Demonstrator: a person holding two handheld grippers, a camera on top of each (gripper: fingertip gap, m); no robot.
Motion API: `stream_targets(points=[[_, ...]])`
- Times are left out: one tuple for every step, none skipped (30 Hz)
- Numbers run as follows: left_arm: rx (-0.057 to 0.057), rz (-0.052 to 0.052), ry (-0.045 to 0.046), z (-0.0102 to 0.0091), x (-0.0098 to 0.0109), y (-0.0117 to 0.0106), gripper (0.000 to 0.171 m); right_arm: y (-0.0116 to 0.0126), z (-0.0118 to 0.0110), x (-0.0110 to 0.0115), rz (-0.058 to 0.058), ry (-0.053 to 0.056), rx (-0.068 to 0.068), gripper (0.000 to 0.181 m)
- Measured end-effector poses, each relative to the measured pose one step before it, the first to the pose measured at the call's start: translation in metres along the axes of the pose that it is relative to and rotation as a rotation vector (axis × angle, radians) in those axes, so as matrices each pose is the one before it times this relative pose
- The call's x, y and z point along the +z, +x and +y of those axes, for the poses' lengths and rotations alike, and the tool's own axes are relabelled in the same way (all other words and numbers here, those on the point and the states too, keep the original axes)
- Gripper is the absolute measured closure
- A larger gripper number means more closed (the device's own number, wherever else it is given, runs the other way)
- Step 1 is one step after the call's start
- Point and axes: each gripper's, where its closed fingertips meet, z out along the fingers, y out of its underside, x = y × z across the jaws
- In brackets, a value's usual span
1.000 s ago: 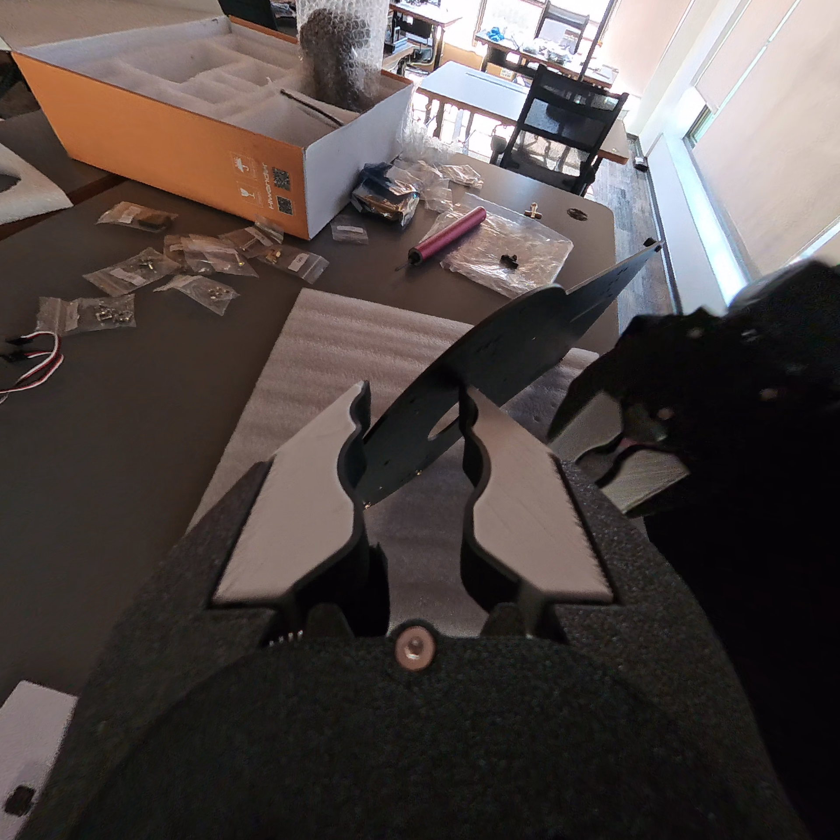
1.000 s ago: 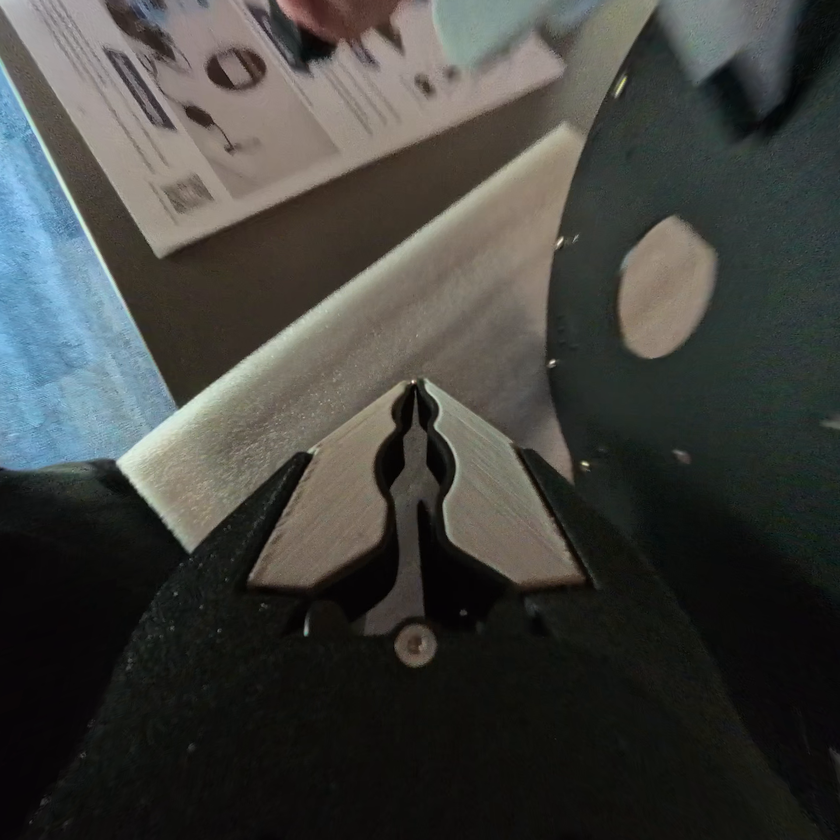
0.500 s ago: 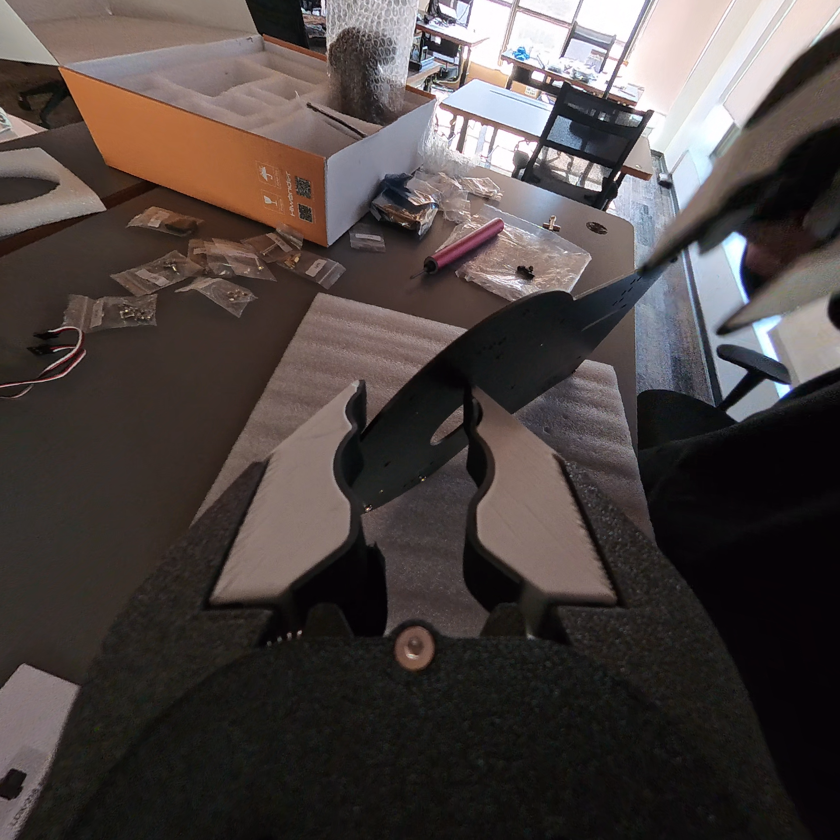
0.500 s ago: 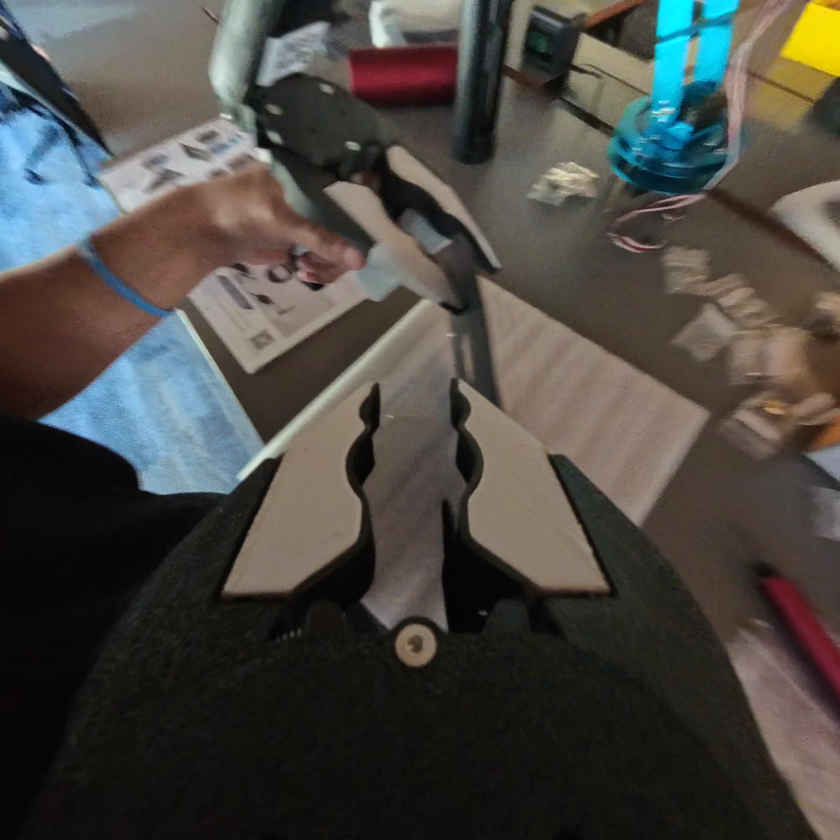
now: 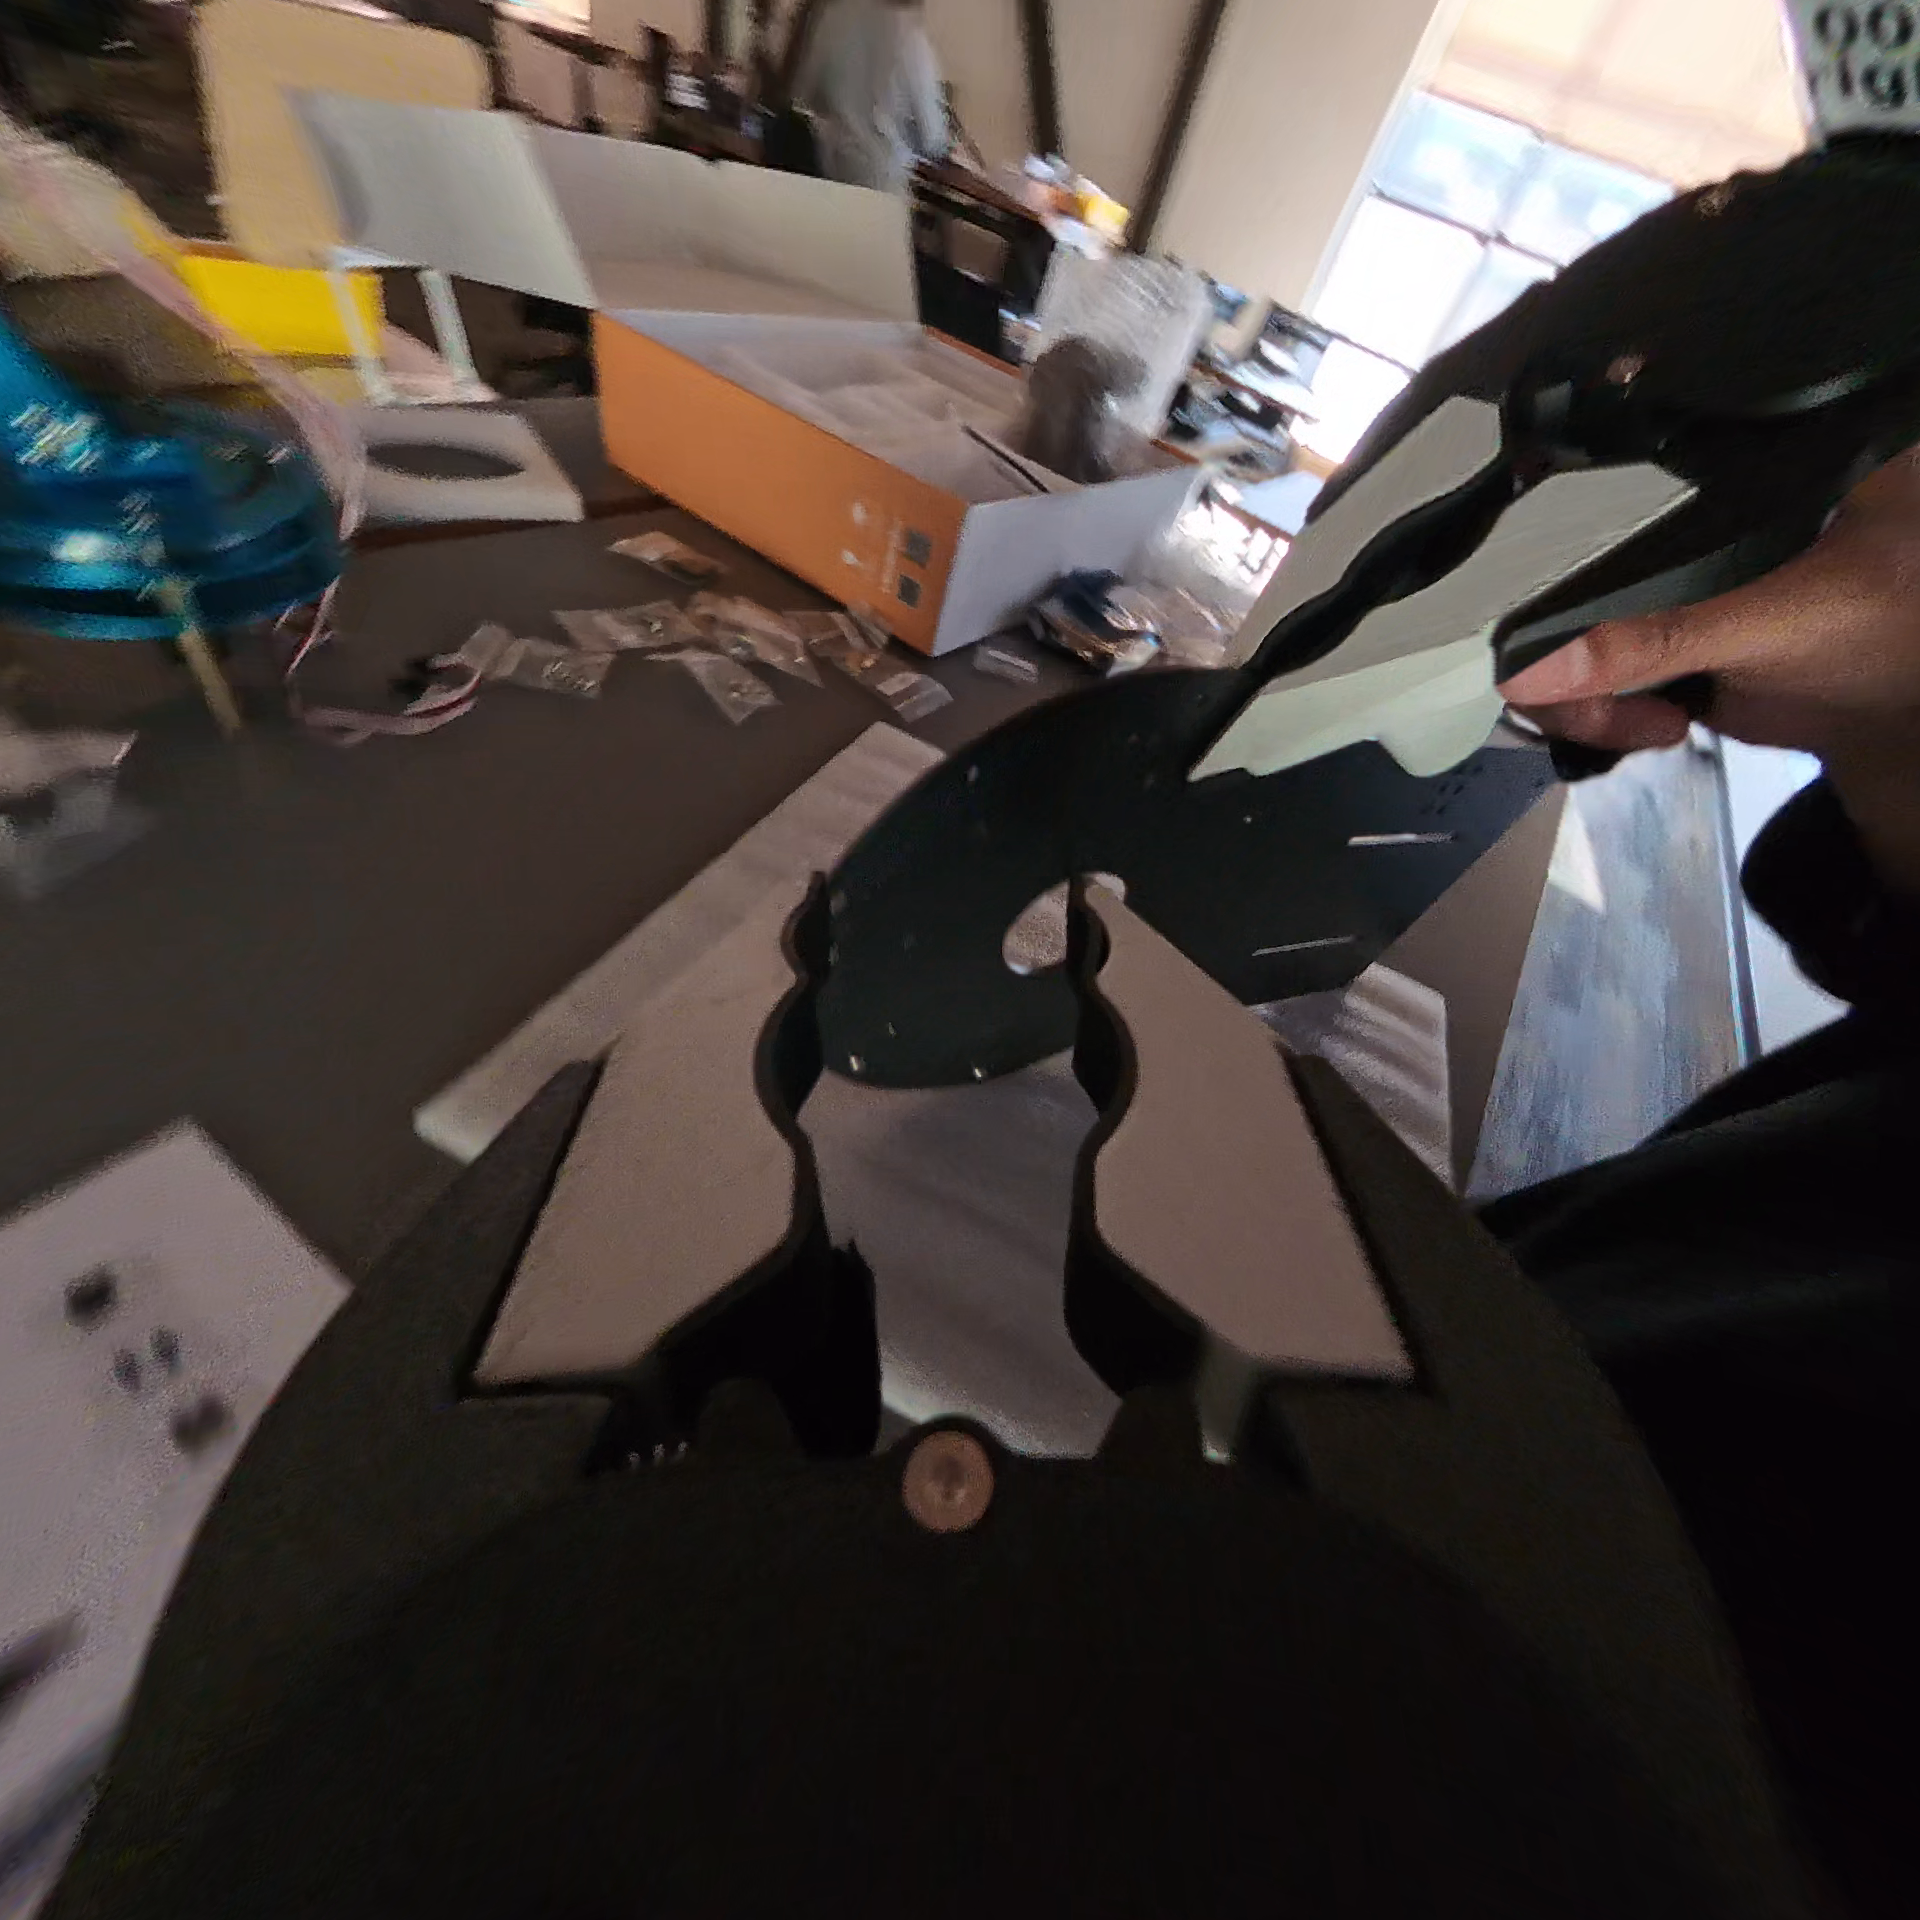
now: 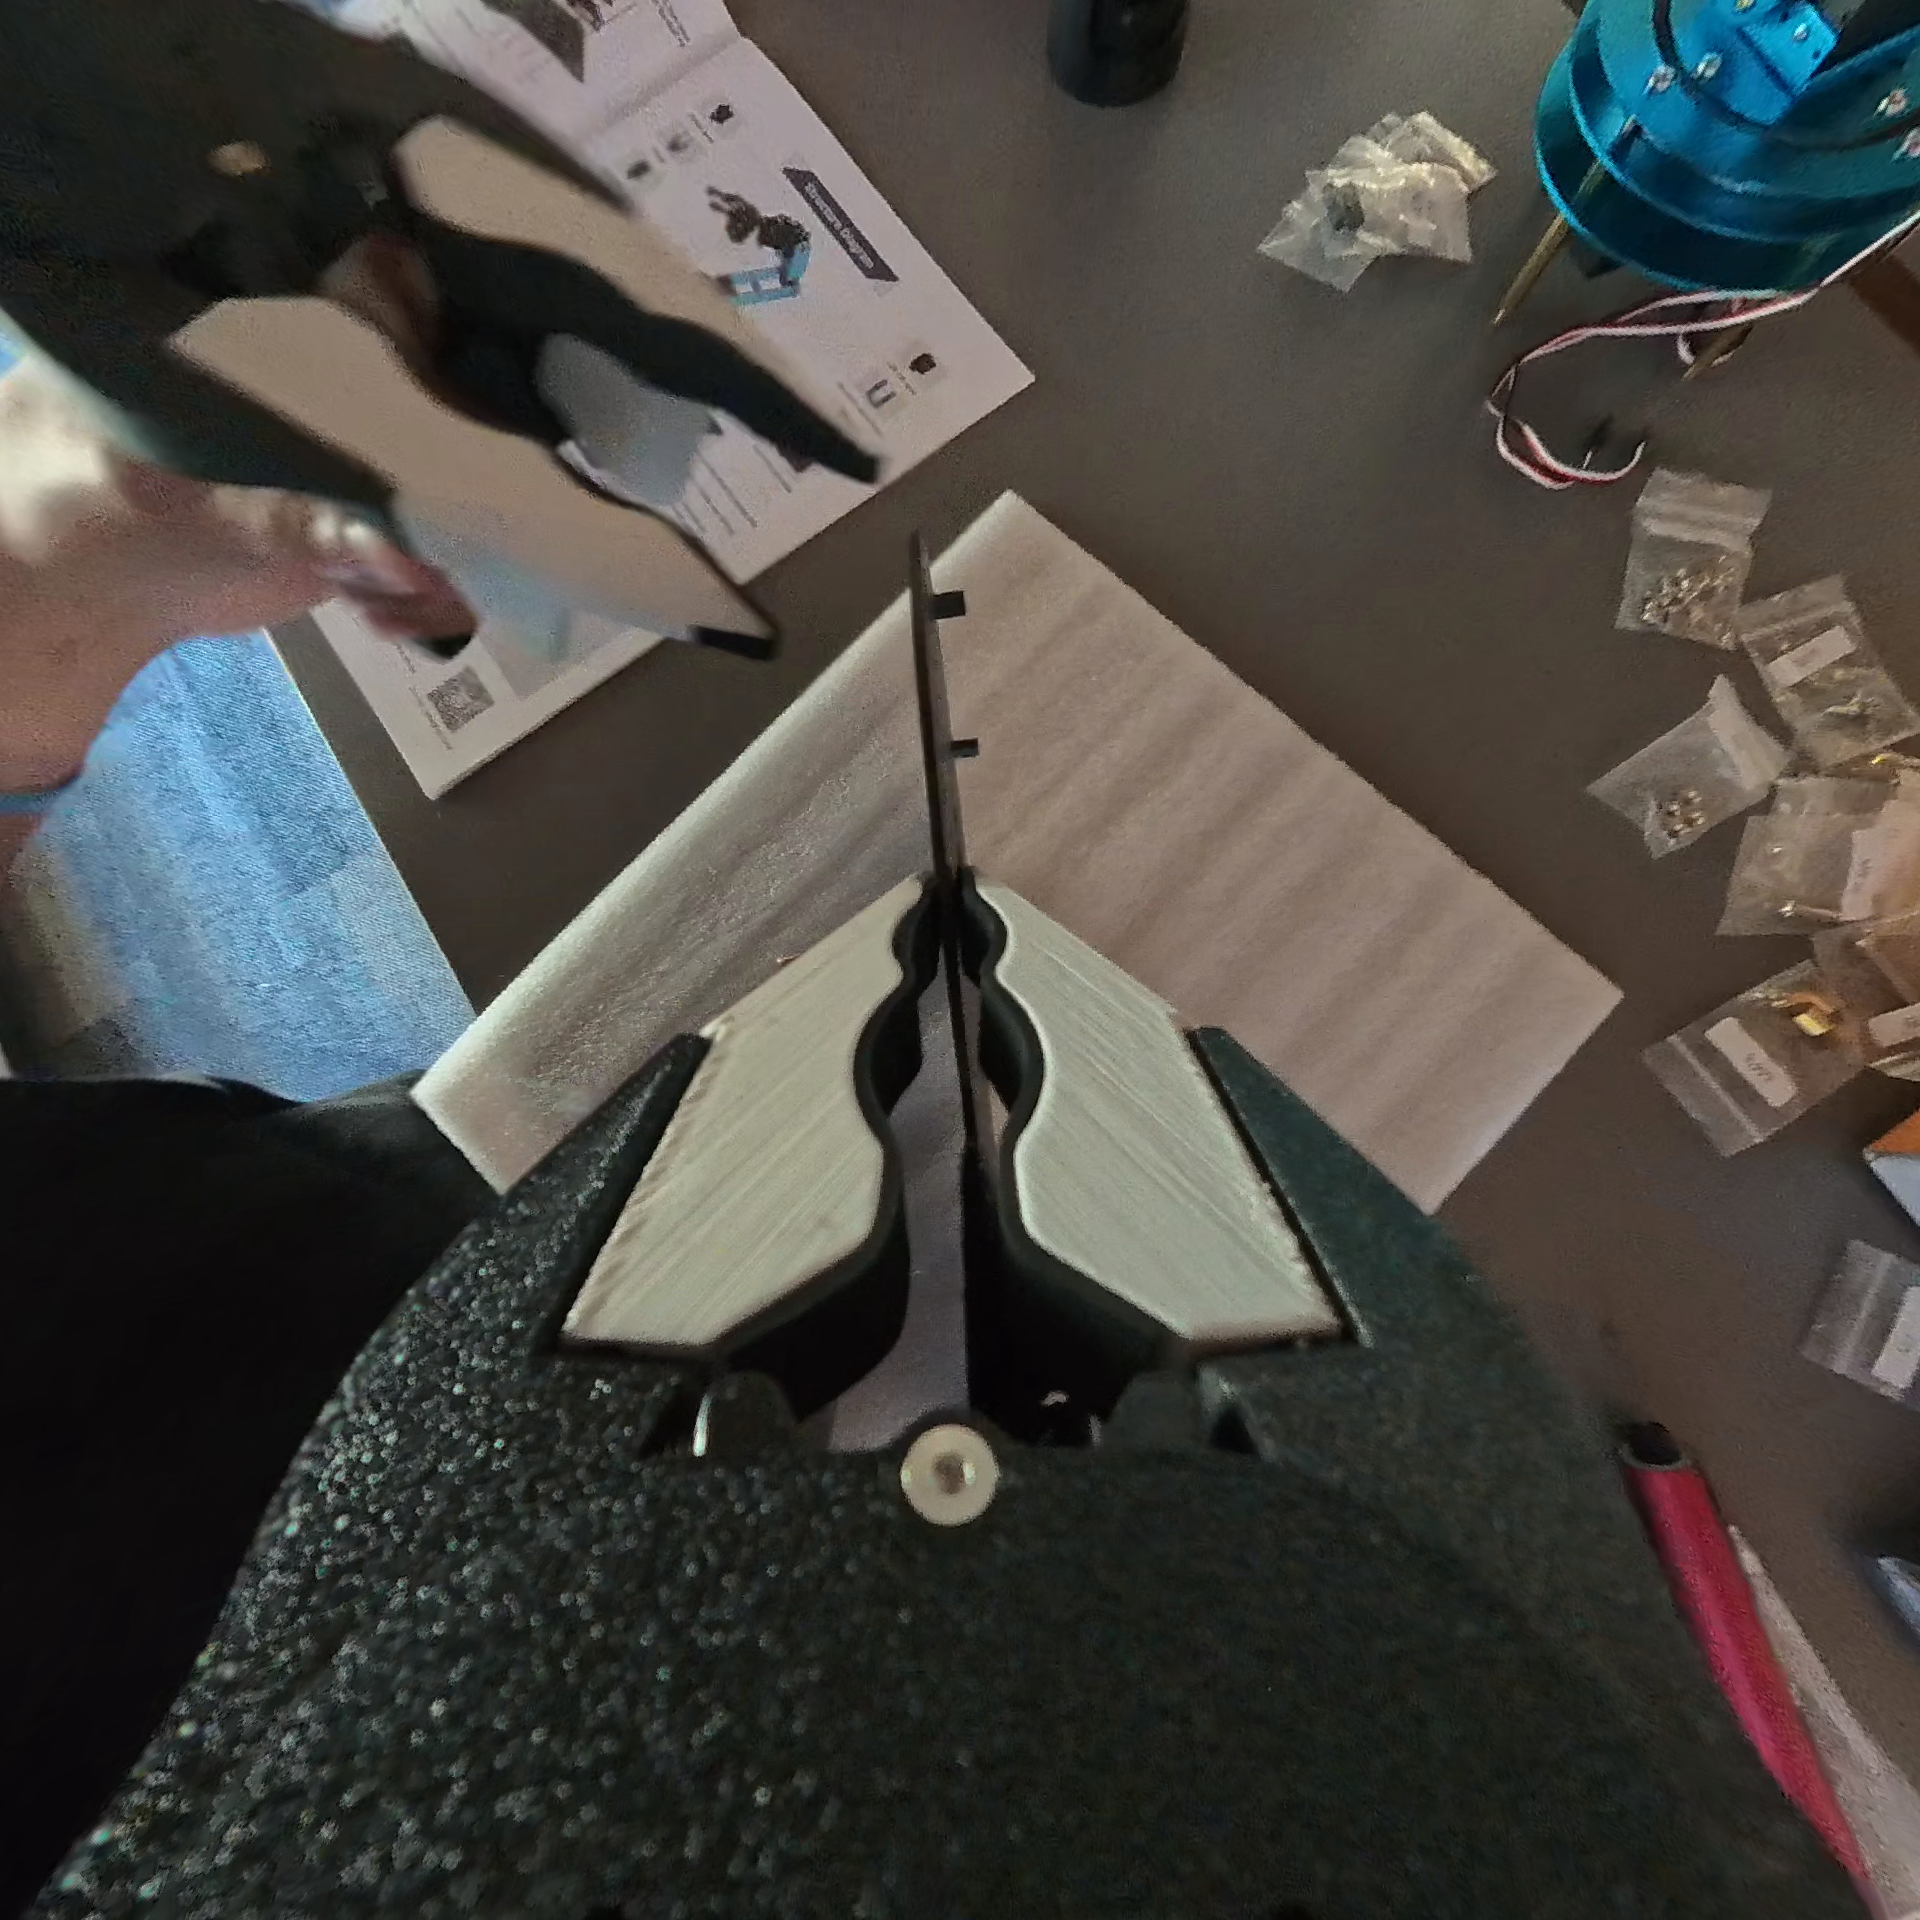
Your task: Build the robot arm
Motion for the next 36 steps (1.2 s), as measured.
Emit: stream_targets(points=[[-0.0581,-0.0488,0.01177,0.00607,-0.01044,0.00237,0.128,0.00017,-0.00003,0.00022,-0.0010,-0.0050,0.0069,0.179],[-0.0537,-0.0540,-0.02099,0.01256,-0.00752,0.00350,0.129,0.00034,-0.00004,0.00020,0.0039,-0.0047,-0.0073,0.179],[-0.0389,-0.0645,-0.05294,0.01889,-0.00426,0.00317,0.133,0.00073,-0.00022,0.00019,0.0067,-0.0045,-0.0073,0.179],[-0.0240,-0.0772,-0.05322,0.02003,-0.00170,0.00156,0.135,0.00113,-0.00009,0.00012,0.0078,-0.0032,-0.0054,0.180],[-0.0174,-0.0649,-0.02704,0.01626,-0.00012,0.00324,0.135,0.00056,0.00001,0.00009,0.0005,-0.0026,0.0008,0.179],[-0.0158,-0.0373,-0.00593,0.01196,0.00034,0.00579,0.139,-0.00030,-0.00005,0.00002,-0.0083,-0.0014,0.0095,0.179],[-0.0166,-0.0247,-0.00205,0.00942,0.00129,0.00520,0.142,-0.00024,0.00004,0.00007,-0.0091,0.0005,0.0095,0.179],[-0.0169,-0.0251,-0.00631,0.00813,0.00222,0.00238,0.143,0.00000,0.00012,-0.00020,-0.0061,-0.0001,0.0048,0.179],[-0.0150,-0.0245,-0.00699,0.00629,0.00264,0.00028,0.143,-0.00021,0.00008,-0.00003,-0.0035,-0.0006,-0.0054,0.179],[-0.0084,-0.0082,-0.00714,0.00429,0.00269,0.00120,0.143,-0.00038,0.00014,-0.00003,-0.0021,-0.0006,-0.0088,0.179],[0.0014,0.0085,-0.01031,0.00295,0.00261,0.00306,0.143,-0.00066,-0.00009,0.00011,-0.0021,-0.0018,-0.0086,0.179],[0.0092,0.0041,-0.00782,0.00155,0.00211,0.00197,0.144,-0.00094,-0.00001,0.00019,-0.0035,-0.0019,-0.0086,0.179],[0.0197,-0.0001,-0.00252,0.00033,0.00187,0.00168,0.145,-0.00087,0.00006,0.00010,-0.0058,-0.0028,-0.0041,0.179],[0.0305,0.0028,-0.00530,0.00067,0.00231,0.00216,0.146,-0.00017,0.00009,0.00005,-0.0034,-0.0028,-0.0035,0.179],[0.0357,-0.0103,-0.01259,0.00157,0.00272,0.00014,0.148,0.00080,-0.00007,-0.00007,0.0022,-0.0004,-0.0041,0.179],[0.0348,-0.0224,-0.01586,0.00196,0.00314,-0.00171,0.149,0.00112,-0.00002,0.00003,0.0026,0.0015,-0.0010,0.179],[0.0251,-0.0157,-0.01265,0.00111,0.00334,-0.00085,0.149,0.00122,-0.00009,0.00000,0.0015,0.0028,0.0022,0.180],[0.0090,-0.0040,-0.00863,-0.00004,0.00319,0.00064,0.151,0.00089,0.00002,-0.00007,-0.0009,0.0020,0.0035,0.180],[-0.0056,0.0027,-0.00507,-0.00073,0.00288,0.00180,0.152,0.00049,-0.00004,0.00004,-0.0020,0.0011,0.0018,0.180],[-0.0127,0.0031,0.00080,-0.00155,0.00235,0.00210,0.152,0.00025,0.00003,-0.00003,-0.0006,-0.0006,0.0011,0.180],[-0.0131,-0.0072,0.00000,-0.00105,0.00225,0.00100,0.153,0.00015,-0.00010,0.00000,0.0012,-0.0008,-0.0008,0.180],[-0.0098,-0.0218,-0.00706,0.00059,0.00219,-0.00085,0.154,-0.00001,-0.00010,0.00013,0.0023,-0.0001,-0.0035,0.179],[-0.0047,-0.0183,-0.01052,0.00168,0.00252,-0.00039,0.154,-0.00010,-0.00001,0.00009,0.0022,-0.0008,-0.0039,0.179],[-0.0017,-0.0071,-0.01001,0.00202,0.00240,0.00129,0.154,-0.00025,0.00000,-0.00006,0.0014,-0.0008,-0.0022,0.179],[-0.0049,-0.0155,-0.00700,0.00194,0.00215,-0.00020,0.154,-0.00020,0.00010,0.00005,0.0000,0.0002,0.0000,0.179],[-0.0023,-0.0128,-0.00338,0.00173,0.00185,-0.00001,0.154,-0.00001,0.00000,0.00003,-0.0011,0.0017,0.0019,0.179],[0.0014,-0.0034,-0.00649,0.00202,0.00213,0.00116,0.154,-0.00002,-0.00009,0.00003,-0.0019,0.0030,0.0032,0.179],[0.0013,-0.0108,-0.00889,0.00227,0.00227,-0.00011,0.156,0.00013,0.00001,0.00004,-0.0025,0.0034,0.0038,0.179],[0.0083,-0.0169,-0.00007,0.00098,0.00142,-0.00117,0.158,0.00001,0.00011,0.00000,-0.0029,0.0025,0.0021,0.179],[0.0135,-0.0156,0.00417,-0.00012,0.00043,-0.00113,0.161,-0.00001,0.00005,-0.00015,-0.0026,0.0015,0.0015,0.179],[0.0124,-0.0120,0.00335,-0.00012,0.00026,-0.00085,0.162,-0.00010,0.00004,0.00006,-0.0019,0.0003,0.0021,0.179],[0.0073,-0.0084,0.00439,0.00002,0.00035,-0.00049,0.163,-0.00025,-0.00004,0.00003,-0.0013,0.0002,-0.0005,0.179],[0.0038,-0.0067,0.00498,-0.00007,0.00020,-0.00024,0.164,-0.00041,-0.00001,0.00019,-0.0011,-0.0001,-0.0018,0.179],[0.0039,-0.0067,0.00210,0.00017,0.00002,-0.00031,0.166,-0.00047,0.00008,0.00011,-0.0015,-0.0003,-0.0018,0.179],[0.0034,-0.0069,-0.00125,0.00001,-0.00013,-0.00043,0.167,-0.00061,0.00003,0.00004,-0.0020,-0.0005,-0.0023,0.179],[0.0034,-0.0034,-0.00252,-0.00011,-0.00035,-0.00021,0.168,-0.00025,0.00006,-0.00006,-0.0020,0.0001,-0.0006,0.179]])
